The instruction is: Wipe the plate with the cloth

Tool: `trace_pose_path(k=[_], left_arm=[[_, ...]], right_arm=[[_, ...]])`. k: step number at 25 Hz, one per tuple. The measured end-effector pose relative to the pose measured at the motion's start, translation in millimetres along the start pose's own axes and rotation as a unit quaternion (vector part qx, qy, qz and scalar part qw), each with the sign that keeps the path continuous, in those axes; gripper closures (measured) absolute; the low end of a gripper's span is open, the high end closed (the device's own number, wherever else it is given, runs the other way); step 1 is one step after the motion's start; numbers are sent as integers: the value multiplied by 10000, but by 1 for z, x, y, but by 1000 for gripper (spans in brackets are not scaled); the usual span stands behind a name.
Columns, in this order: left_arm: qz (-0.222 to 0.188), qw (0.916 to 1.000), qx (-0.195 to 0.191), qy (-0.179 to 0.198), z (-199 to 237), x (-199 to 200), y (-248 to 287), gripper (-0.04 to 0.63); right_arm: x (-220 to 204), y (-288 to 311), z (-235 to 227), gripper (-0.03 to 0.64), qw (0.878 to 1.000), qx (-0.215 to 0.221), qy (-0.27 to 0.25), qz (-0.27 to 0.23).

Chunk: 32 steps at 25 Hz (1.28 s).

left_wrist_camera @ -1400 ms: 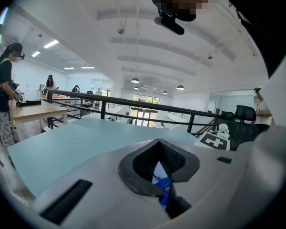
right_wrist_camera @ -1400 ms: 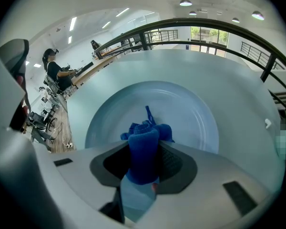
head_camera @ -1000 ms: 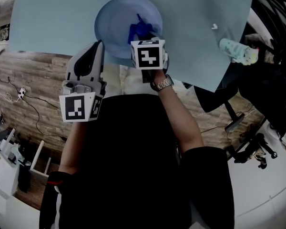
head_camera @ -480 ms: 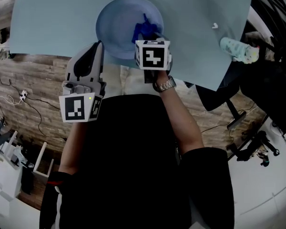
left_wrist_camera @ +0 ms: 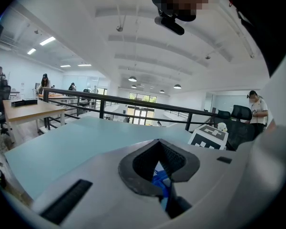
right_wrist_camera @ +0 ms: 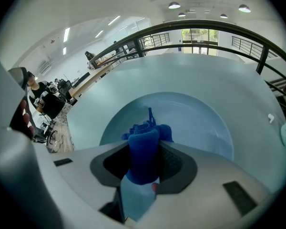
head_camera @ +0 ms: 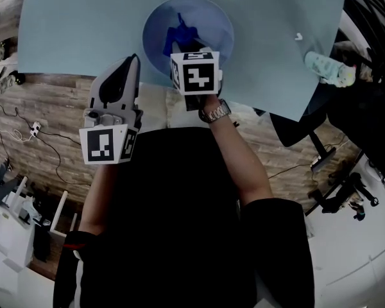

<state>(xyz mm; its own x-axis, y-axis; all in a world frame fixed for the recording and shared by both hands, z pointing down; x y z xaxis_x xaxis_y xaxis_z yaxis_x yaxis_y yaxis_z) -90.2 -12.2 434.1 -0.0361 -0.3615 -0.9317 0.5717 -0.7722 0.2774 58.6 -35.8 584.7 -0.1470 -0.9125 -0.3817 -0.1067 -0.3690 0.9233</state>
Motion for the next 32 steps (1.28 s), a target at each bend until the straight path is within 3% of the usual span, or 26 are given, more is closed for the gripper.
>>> trace_pose_path(k=[9, 16, 32], left_arm=[[50, 10000, 14, 0, 30, 1, -13, 595], [79, 9999, 78, -28, 44, 0, -17, 595], [-31, 9998, 207, -65, 7, -5, -5, 595]], right_arm=[[10, 13, 44, 498, 9997, 232, -21, -8], [5, 16, 49, 499, 9998, 201, -21, 69], [-22, -1, 43, 498, 9973, 577, -453, 90]])
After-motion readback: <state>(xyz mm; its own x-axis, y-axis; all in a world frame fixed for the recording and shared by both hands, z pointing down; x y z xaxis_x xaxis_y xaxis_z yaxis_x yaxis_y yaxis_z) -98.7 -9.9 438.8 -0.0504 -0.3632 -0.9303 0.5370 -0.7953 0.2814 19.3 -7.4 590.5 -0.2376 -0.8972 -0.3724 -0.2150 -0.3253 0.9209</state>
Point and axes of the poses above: the fingertips, and each gripper's own axes: y forward along the fingers, z to its left, x out of its top, the point moved 4 cm from there along -y, backward along the fingers, and after that the axes turned 14 degrees about -x, right-handed, at the moved point
